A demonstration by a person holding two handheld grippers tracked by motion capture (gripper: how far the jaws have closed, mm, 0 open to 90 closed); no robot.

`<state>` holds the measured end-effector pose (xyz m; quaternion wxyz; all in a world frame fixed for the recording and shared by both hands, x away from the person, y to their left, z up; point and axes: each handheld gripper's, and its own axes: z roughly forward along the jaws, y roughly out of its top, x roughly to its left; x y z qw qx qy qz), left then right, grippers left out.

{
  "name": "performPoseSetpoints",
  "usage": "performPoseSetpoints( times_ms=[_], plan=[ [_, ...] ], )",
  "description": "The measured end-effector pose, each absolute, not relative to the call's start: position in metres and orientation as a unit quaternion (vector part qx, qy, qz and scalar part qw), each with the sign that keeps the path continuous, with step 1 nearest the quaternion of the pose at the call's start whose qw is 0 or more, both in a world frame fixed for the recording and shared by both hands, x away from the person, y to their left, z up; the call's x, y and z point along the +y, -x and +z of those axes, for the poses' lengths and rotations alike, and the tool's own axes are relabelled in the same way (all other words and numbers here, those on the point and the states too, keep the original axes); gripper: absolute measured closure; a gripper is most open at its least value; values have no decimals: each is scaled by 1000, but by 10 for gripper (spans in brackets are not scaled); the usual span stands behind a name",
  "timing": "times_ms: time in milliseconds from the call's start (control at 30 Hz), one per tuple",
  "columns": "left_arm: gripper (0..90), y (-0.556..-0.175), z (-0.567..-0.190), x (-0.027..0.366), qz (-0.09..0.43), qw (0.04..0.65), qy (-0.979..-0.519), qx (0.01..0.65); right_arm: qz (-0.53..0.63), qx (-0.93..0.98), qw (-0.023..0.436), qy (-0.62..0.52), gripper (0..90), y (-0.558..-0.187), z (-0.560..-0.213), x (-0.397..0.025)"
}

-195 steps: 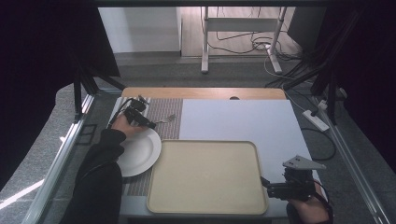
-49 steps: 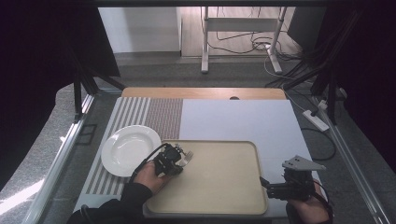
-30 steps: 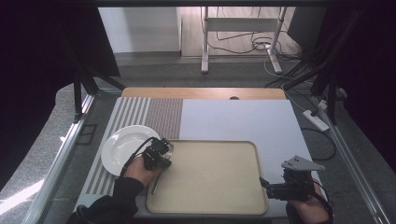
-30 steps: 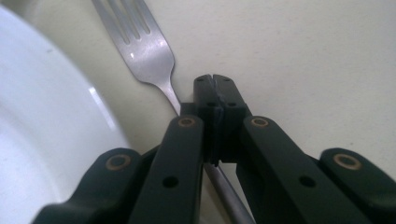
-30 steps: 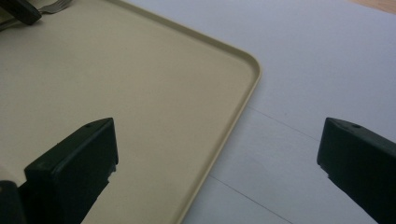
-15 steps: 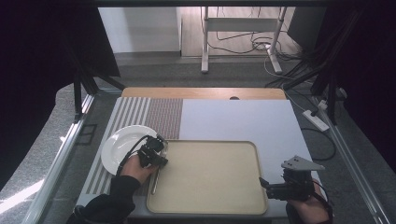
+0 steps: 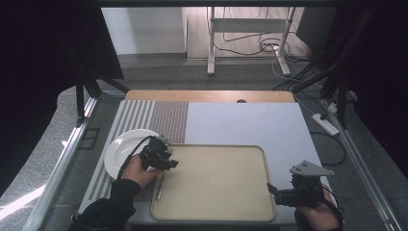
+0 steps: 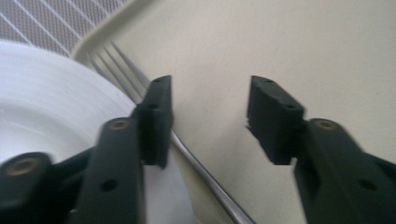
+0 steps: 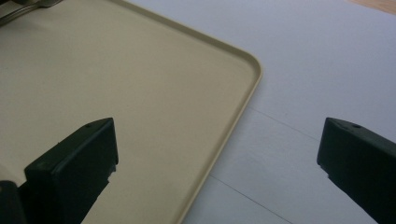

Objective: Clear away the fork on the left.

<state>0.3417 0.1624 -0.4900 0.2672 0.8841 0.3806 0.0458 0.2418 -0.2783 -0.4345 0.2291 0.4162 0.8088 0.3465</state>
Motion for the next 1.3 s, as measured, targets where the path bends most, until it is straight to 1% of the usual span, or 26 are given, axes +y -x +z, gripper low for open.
performPoseSetpoints(
  times_ms=[267, 400, 600, 833, 1100, 1200, 1300],
  plan=[
    [280, -340, -484, 171, 72, 293, -876, 375, 346, 809, 229, -417, 0, -242, -435, -278],
    [184, -339, -481, 177, 69, 309, -868, 382, 346, 809, 229, -417, 0, -242, -435, -278],
    [81, -338, -476, 183, 59, 324, -859, 391, 345, 809, 228, -417, 0, -242, -435, -278],
    [44, -335, -473, 189, 62, 331, -856, 392, 345, 810, 228, -417, 0, -242, -435, -278],
    [21, -332, -470, 199, 67, 345, -848, 397, 345, 810, 228, -416, 0, -242, -435, -278],
    [12, -331, -470, 202, 64, 349, -850, 388, 345, 810, 227, -417, 0, -242, -435, -278],
    [4, -327, -469, 203, 74, 345, -853, 384, 345, 810, 227, -416, 0, -242, -435, -278]
  ],
)
